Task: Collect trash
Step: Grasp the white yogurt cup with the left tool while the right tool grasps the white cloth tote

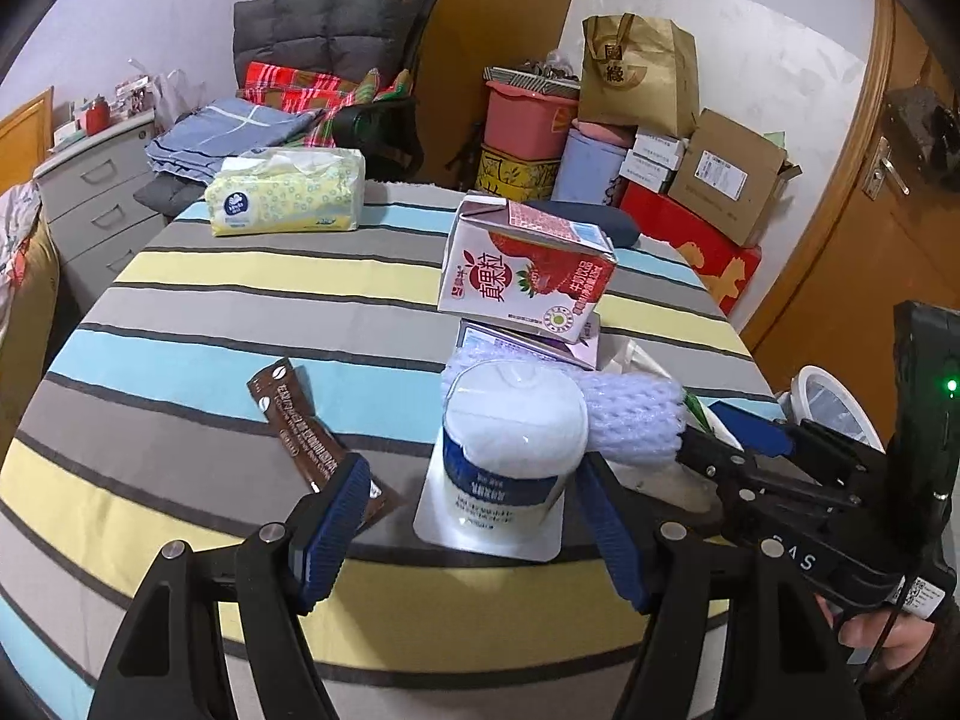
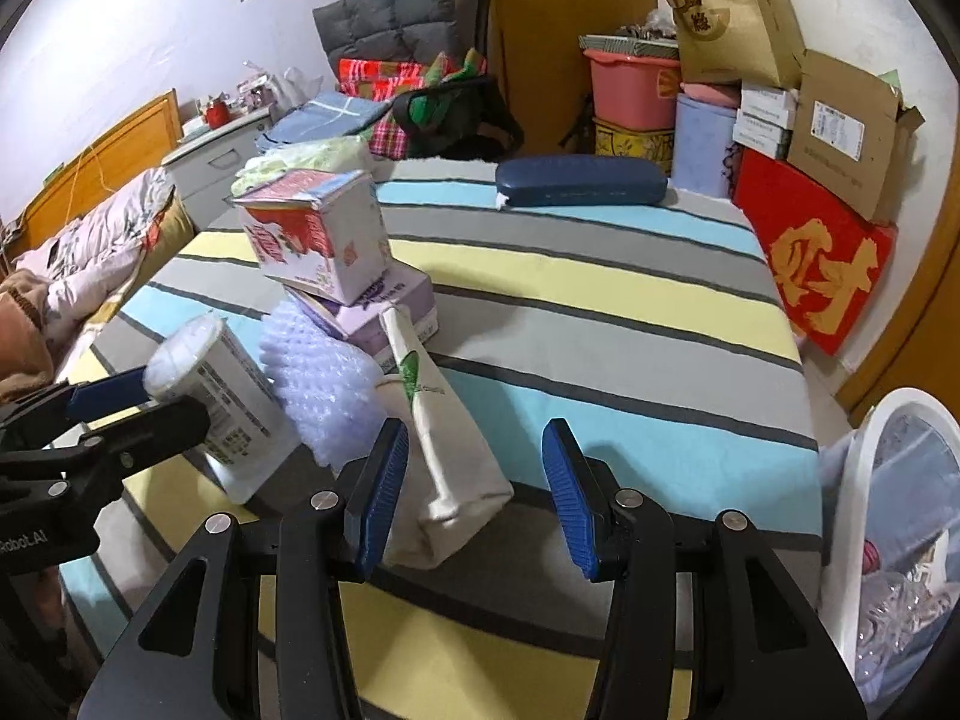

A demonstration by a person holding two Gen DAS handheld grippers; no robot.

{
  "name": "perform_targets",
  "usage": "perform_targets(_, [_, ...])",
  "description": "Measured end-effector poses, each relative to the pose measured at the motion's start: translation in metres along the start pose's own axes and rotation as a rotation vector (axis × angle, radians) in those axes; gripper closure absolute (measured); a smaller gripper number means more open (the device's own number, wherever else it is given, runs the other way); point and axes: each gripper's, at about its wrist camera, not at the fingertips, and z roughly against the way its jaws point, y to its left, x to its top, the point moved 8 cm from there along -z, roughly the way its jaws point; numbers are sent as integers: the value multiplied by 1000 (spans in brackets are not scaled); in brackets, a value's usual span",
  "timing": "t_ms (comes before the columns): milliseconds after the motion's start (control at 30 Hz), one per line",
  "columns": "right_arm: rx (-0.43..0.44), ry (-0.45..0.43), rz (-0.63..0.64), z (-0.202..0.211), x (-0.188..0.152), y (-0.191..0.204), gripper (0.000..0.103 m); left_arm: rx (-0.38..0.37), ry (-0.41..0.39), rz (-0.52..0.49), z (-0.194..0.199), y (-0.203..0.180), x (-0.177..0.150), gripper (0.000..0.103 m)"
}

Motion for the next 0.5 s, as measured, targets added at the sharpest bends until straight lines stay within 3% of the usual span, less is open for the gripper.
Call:
perform_targets(167, [18, 9, -9, -2, 2, 1, 56, 6, 0, -12, -9, 2, 5, 32])
perform_targets(500, [15, 5, 3, -4, 6, 1, 78, -12, 3, -4, -17, 2, 6, 36])
